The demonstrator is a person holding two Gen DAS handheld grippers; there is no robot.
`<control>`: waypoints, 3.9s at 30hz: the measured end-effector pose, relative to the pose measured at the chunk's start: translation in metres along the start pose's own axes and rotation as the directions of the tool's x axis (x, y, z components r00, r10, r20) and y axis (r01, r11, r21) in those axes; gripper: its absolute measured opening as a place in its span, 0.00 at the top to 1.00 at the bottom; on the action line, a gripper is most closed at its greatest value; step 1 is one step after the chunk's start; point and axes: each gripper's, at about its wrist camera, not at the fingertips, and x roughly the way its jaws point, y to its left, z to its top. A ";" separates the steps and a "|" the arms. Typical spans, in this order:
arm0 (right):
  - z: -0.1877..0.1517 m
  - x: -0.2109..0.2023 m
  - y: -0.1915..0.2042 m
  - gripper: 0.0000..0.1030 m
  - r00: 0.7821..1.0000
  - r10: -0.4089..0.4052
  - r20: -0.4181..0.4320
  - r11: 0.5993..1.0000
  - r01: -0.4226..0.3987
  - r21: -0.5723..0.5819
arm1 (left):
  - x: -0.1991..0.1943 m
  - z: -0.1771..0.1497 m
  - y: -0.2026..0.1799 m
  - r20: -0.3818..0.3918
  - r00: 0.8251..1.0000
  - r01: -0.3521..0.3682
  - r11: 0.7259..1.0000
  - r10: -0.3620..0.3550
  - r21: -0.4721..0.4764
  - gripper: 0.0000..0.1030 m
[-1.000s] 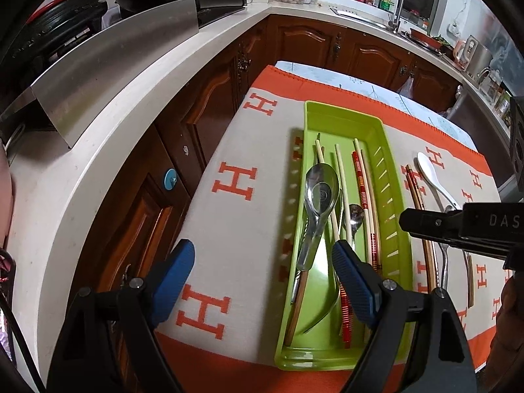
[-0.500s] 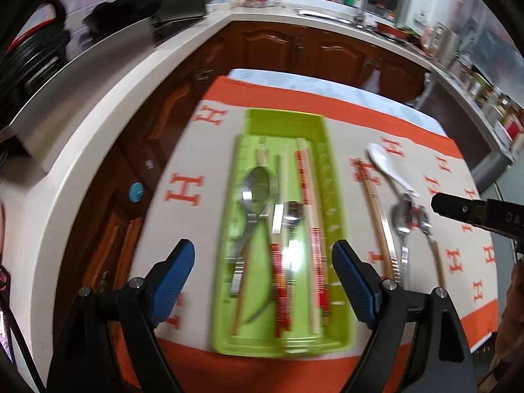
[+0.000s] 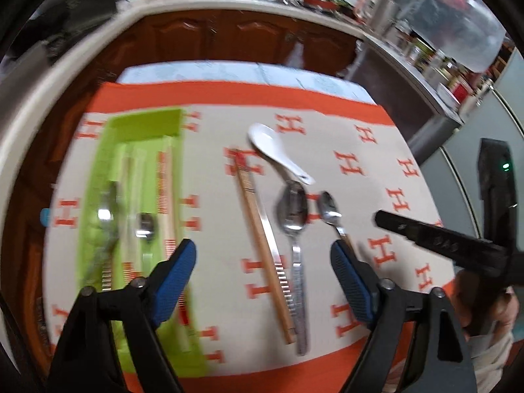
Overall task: Organize utensils
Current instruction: 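Move both grippers back over the remaining utensils, then grasp a silver metal spoon with the left gripper, then carry the silver spoon to the tray with the left gripper while the right grasps the wooden-handled spoon, then lower both spoons into the green tray and open both grippers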
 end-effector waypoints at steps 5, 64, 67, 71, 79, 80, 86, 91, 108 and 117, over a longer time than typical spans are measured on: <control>-0.005 0.027 -0.023 0.84 0.998 0.031 -0.061 1.000 -0.031 0.004 | 0.049 0.003 -0.016 -0.146 0.982 0.119 0.992 -0.122 -0.031 0.55; -0.021 0.051 -0.044 0.84 0.988 0.133 -0.076 0.990 -0.130 0.047 | 0.123 0.003 -0.064 -0.349 0.937 0.008 0.999 0.004 0.034 0.99; -0.019 0.052 -0.037 0.84 0.987 0.137 -0.085 0.990 -0.135 0.033 | 0.121 0.002 -0.053 -0.344 0.938 0.039 0.999 -0.047 -0.028 1.00; -0.013 0.054 -0.027 0.84 0.982 0.153 -0.107 0.988 -0.152 0.016 | 0.110 -0.005 -0.036 -0.333 0.938 0.068 0.993 -0.096 -0.095 1.00; 0.005 0.072 -0.018 0.84 0.972 0.163 -0.169 0.987 -0.161 0.021 | 0.073 -0.009 -0.012 -0.268 0.956 0.088 0.987 -0.122 -0.135 1.00; 0.006 0.074 -0.016 0.84 0.972 0.154 -0.177 0.988 -0.153 0.016 | 0.067 -0.008 -0.009 -0.260 0.958 0.089 0.986 -0.122 -0.138 1.00; 0.008 0.081 -0.002 0.87 0.981 0.068 -0.179 0.995 -0.079 -0.055 | 0.018 -0.004 0.011 -0.175 0.976 0.103 0.984 -0.127 -0.142 1.00; 0.005 0.079 0.011 0.93 0.987 0.008 -0.160 0.996 -0.023 -0.091 | -0.024 -0.003 0.036 -0.087 0.992 0.073 0.986 -0.087 -0.151 1.00; -0.003 0.034 0.142 0.94 0.958 0.254 -0.131 0.961 -0.266 -0.078 | -0.043 -0.009 0.134 0.018 0.994 -0.099 0.969 0.106 -0.227 1.00; -0.009 0.080 0.205 0.94 0.954 0.251 -0.161 0.965 -0.260 -0.038 | -0.006 -0.009 0.143 -0.030 0.990 -0.142 0.973 0.139 -0.181 1.00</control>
